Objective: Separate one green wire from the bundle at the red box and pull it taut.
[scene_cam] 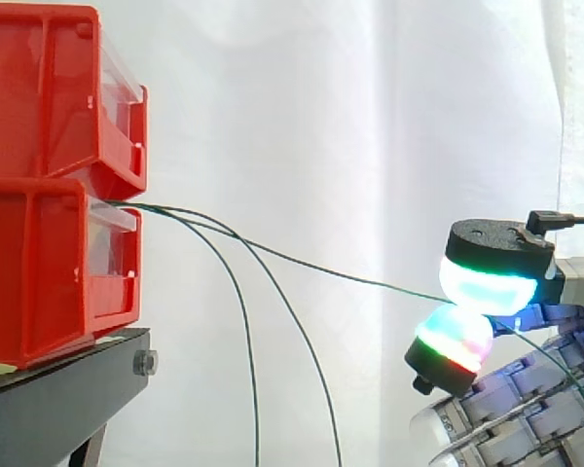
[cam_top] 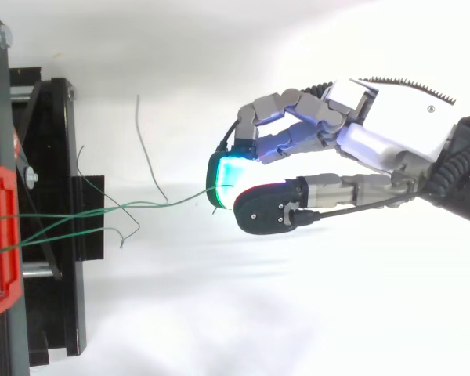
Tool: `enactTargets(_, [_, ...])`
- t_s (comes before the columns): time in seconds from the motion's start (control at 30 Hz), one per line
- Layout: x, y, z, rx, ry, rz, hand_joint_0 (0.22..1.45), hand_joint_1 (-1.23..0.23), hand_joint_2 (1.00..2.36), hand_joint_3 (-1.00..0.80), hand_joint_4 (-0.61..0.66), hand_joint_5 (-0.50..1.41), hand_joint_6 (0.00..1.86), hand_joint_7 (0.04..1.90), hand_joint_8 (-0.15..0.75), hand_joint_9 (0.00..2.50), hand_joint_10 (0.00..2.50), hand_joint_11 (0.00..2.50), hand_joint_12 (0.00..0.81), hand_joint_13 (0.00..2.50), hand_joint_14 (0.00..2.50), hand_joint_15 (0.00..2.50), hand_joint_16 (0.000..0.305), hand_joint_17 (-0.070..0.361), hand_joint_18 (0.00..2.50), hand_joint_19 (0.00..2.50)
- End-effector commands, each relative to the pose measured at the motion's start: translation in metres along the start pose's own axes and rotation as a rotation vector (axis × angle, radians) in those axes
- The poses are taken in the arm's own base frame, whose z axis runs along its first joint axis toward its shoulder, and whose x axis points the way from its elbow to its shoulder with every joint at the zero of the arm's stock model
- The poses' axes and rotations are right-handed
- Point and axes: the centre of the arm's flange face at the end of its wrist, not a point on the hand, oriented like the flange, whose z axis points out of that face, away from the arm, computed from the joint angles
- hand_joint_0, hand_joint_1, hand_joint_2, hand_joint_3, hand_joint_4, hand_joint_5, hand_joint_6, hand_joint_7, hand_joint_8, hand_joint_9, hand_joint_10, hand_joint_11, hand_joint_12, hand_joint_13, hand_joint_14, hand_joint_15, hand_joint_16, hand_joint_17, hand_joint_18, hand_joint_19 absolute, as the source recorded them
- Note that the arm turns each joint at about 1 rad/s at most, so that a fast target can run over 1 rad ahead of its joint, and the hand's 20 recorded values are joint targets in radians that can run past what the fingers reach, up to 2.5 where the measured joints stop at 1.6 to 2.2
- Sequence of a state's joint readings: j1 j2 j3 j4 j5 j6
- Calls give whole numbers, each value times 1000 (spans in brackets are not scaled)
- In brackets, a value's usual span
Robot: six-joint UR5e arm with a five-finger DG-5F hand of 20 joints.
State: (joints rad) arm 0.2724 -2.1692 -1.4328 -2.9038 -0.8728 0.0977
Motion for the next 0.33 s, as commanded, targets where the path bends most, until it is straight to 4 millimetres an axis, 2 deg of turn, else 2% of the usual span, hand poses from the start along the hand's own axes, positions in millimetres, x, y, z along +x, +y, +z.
enactTargets(0.0, [-1,0,0,0,-1,-1,572,-819,1009,-141,-117,-70,856,1083,239,784,4,140,359,641,10,277,52,117,524,343])
enactTargets(0.3, [0,0,0,0,1,-1,573,-818,1008,-147,-113,-71,858,1075,240,788,7,151,359,645,11,284,52,116,530,350])
